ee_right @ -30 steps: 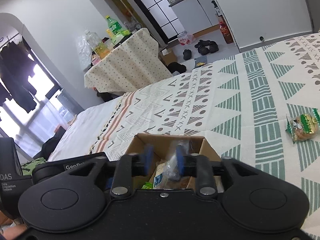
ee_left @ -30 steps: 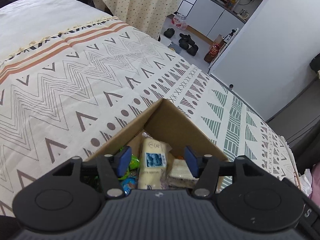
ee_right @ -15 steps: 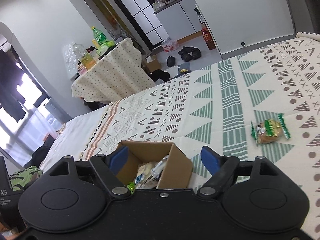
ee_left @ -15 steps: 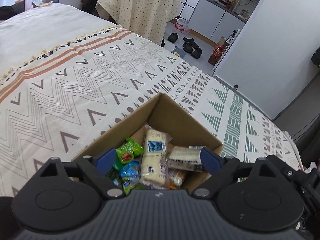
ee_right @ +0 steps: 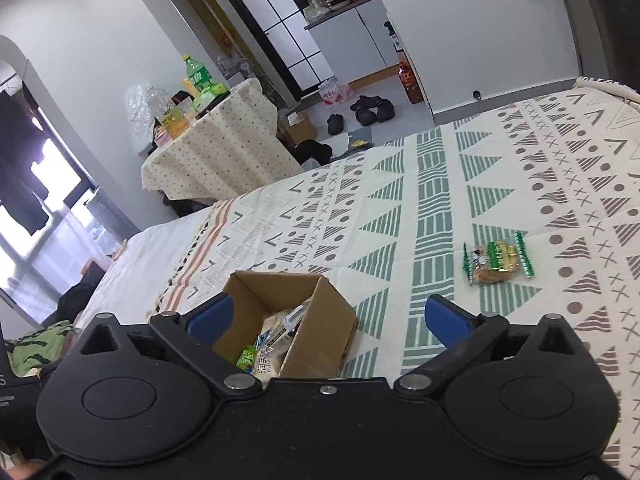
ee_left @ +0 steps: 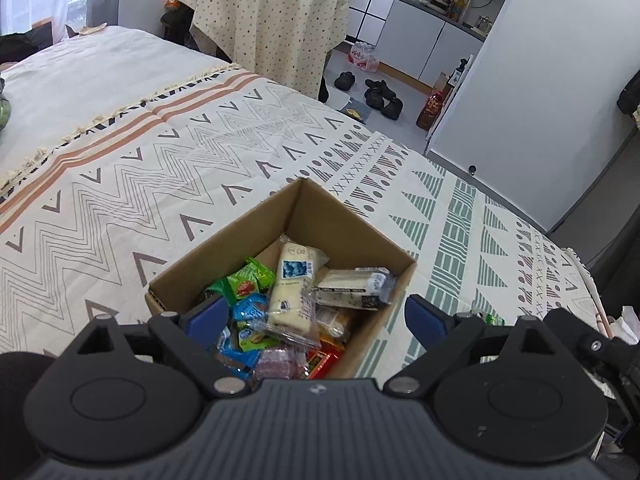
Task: Organize snacks
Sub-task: 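Move both tools back toward the remaining two snacks on the bed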
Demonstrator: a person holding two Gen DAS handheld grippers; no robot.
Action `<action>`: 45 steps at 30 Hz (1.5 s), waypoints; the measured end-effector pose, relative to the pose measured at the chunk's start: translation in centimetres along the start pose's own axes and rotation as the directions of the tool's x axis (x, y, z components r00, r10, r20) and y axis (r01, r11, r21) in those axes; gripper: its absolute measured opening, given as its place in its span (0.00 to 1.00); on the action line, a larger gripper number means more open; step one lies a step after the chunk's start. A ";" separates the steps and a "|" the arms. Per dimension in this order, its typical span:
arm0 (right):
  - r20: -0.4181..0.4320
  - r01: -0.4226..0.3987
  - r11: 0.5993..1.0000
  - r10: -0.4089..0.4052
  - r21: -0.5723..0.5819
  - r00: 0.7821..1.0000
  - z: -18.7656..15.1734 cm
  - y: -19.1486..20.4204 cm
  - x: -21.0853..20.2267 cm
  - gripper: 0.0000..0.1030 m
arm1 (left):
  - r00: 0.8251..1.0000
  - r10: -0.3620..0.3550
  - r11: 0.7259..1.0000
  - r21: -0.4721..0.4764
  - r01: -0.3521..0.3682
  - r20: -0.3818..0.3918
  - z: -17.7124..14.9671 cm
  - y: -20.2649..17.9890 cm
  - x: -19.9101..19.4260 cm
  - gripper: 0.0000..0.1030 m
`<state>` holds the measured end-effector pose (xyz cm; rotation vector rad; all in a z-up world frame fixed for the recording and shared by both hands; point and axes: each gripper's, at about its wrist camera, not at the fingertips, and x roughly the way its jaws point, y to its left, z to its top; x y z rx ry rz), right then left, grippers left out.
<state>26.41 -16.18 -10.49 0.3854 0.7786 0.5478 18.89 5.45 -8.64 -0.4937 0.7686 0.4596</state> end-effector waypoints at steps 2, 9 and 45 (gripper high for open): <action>0.008 -0.005 1.000 0.005 0.011 1.000 0.2 -0.5 -0.7 1.00 | 1.000 0.001 1.000 0.008 -0.001 0.003 -0.4 -0.5 -0.6 0.92; 0.016 -0.005 1.000 0.005 0.015 1.000 0.6 -1.9 -2.8 1.00 | 1.000 0.009 1.000 0.021 -0.010 0.016 -1.7 -2.2 -2.2 0.92; -0.005 -0.069 0.995 0.070 0.074 0.998 0.0 -10.3 -8.8 1.00 | 0.996 0.089 0.995 -0.041 -0.089 -0.014 -10.2 -6.7 -3.6 0.90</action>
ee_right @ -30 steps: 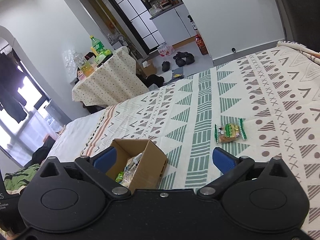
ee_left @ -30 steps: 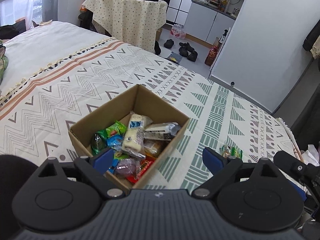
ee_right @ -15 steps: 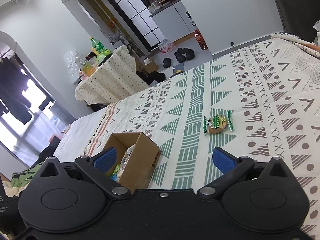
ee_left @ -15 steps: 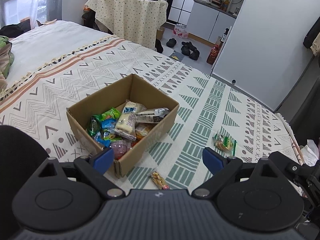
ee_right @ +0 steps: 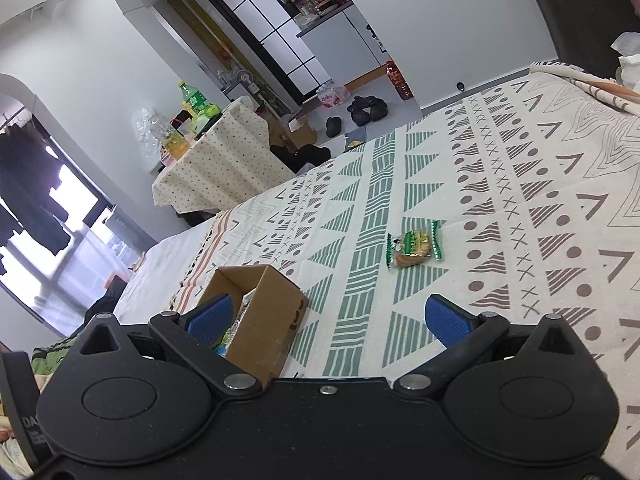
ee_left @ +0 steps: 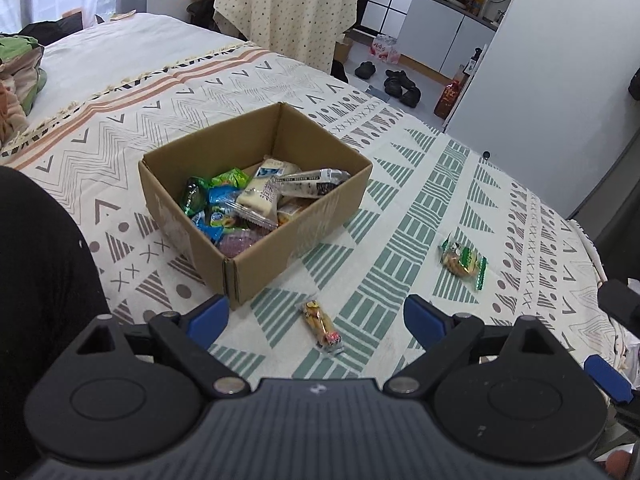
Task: Organize snacks
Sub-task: 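Move both tools back toward the remaining two snacks on the bed, then grasp orange-wrapped biscuit stick with the left gripper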
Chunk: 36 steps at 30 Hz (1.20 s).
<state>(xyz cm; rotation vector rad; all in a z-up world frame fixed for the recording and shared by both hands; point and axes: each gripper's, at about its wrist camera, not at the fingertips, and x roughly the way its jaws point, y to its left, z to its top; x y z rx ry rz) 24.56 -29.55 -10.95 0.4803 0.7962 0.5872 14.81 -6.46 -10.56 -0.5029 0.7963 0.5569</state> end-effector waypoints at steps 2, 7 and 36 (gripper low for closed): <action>0.000 -0.007 1.000 0.007 0.017 1.000 0.1 -0.5 0.1 1.00 | 1.000 -0.005 1.000 -0.005 0.005 -0.005 -0.3 -0.1 0.4 0.90; -0.012 0.001 0.999 0.000 0.034 1.000 -0.2 -1.4 0.7 0.97 | 0.999 -0.014 1.000 -0.019 0.013 -0.032 -1.0 -0.6 1.8 0.85; -0.141 0.121 0.990 -0.110 0.070 0.984 -1.9 -3.6 7.0 0.76 | 0.975 -0.025 0.993 -0.115 -0.001 -0.222 -2.4 -0.6 13.6 0.36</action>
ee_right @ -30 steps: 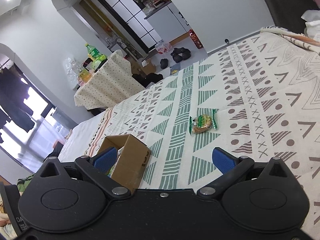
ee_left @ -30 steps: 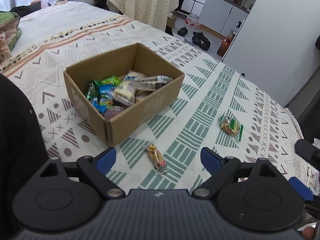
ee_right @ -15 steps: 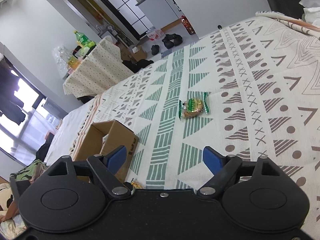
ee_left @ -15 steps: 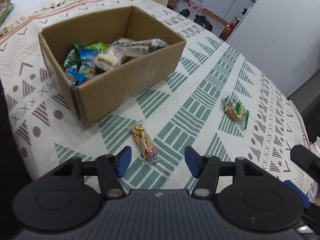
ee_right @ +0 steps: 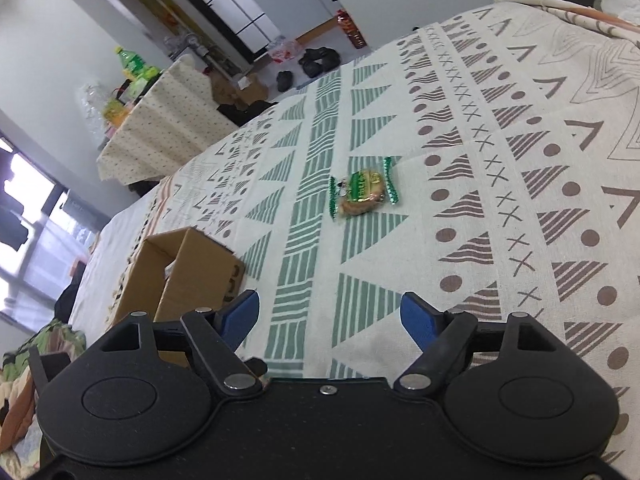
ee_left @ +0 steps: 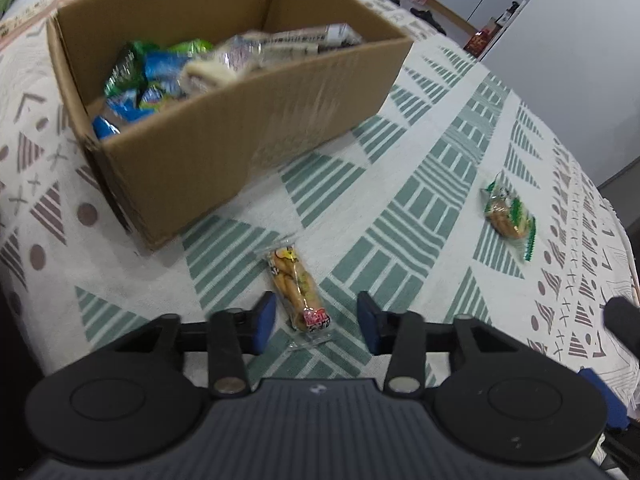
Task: Organize snacks
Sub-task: 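Grasp orange-wrapped biscuit stick with the left gripper, then hold the biscuit stick in the left gripper while right gripper grasps green-wrapped round cake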
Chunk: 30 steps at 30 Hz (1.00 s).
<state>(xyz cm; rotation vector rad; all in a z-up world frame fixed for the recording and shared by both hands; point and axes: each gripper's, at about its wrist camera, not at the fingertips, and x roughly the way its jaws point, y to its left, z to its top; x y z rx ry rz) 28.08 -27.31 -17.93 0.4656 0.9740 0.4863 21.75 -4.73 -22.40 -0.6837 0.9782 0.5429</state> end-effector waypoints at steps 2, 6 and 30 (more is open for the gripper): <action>0.014 -0.007 1.000 0.007 0.000 1.000 0.2 0.0 0.2 0.76 | 1.000 0.004 1.000 0.005 -0.004 0.015 0.1 -0.1 0.3 0.28; 0.023 -0.004 1.000 0.004 0.006 1.000 0.4 0.1 1.0 0.76 | 0.999 -0.018 1.000 0.005 0.018 0.033 0.5 -0.4 0.8 0.16; 0.118 0.114 0.991 -0.121 0.063 0.986 3.3 0.2 7.9 0.85 | 0.985 -0.168 0.974 0.162 0.161 0.029 7.5 -4.9 3.7 0.15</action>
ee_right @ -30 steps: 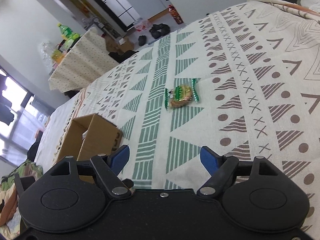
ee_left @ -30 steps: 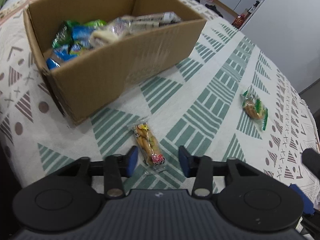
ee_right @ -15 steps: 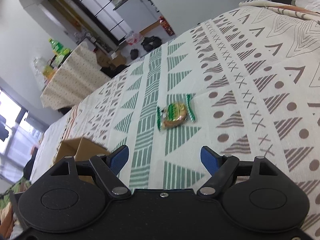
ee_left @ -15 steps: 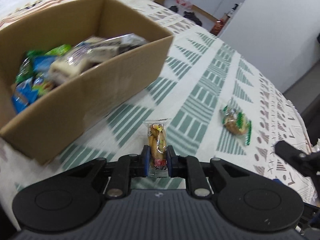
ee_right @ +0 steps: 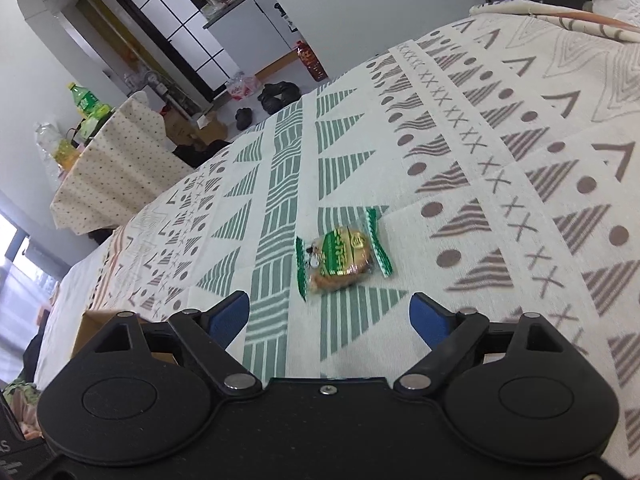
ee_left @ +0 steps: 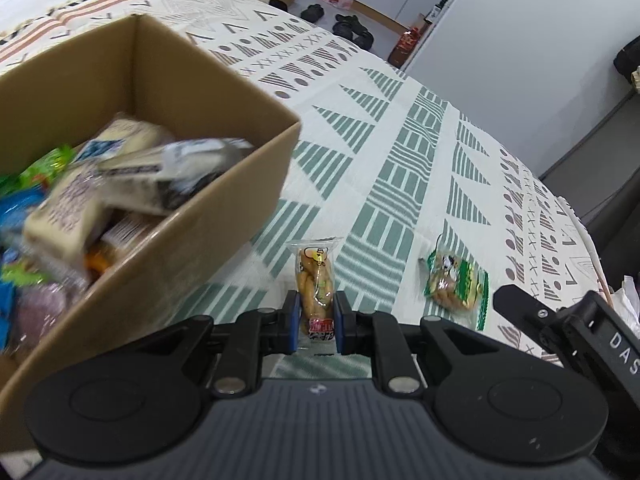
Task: Organize snacks
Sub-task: 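Hold the biscuit stick in the left gripper while right gripper grasps green-wrapped round cake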
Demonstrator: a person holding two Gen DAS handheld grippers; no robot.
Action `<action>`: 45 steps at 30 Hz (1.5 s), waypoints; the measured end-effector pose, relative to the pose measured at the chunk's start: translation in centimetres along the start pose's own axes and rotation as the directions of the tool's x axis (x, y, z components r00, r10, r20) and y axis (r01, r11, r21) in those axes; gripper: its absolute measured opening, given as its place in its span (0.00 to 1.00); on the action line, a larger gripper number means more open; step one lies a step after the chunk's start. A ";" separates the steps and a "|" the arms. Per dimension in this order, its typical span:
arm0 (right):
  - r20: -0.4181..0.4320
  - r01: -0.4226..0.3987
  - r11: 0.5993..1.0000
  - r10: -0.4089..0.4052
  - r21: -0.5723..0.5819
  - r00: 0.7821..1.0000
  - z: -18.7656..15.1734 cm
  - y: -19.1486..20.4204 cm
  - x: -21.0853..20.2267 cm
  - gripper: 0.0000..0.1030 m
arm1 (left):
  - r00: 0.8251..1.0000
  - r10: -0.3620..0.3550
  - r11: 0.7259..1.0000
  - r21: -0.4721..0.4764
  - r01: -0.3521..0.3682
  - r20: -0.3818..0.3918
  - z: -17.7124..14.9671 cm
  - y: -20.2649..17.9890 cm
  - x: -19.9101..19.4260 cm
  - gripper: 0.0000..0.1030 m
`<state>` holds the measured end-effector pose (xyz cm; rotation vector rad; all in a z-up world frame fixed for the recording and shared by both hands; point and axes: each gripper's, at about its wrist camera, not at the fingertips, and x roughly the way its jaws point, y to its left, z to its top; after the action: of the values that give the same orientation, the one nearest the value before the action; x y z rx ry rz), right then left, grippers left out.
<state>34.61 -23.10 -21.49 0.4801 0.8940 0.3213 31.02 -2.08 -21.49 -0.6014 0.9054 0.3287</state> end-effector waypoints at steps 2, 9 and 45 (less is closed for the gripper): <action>0.007 0.009 1.000 -0.009 -0.008 1.000 0.2 0.3 0.5 0.88 | 1.000 -0.009 1.000 0.001 0.009 -0.008 0.5 -0.1 0.6 0.15; 0.019 0.043 0.999 -0.043 0.003 0.999 0.9 0.4 2.5 0.93 | 0.999 -0.035 0.999 0.025 0.036 -0.036 1.8 -0.5 2.2 0.15; -0.076 0.122 0.985 -0.132 -0.123 0.988 1.3 1.0 6.1 0.46 | 1.000 0.005 1.000 0.028 -0.004 -0.030 1.3 -1.3 1.2 0.15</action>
<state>39.19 -19.83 -24.31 0.3008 0.9769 0.2773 33.19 -2.29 -21.42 -0.5801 0.9386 0.3114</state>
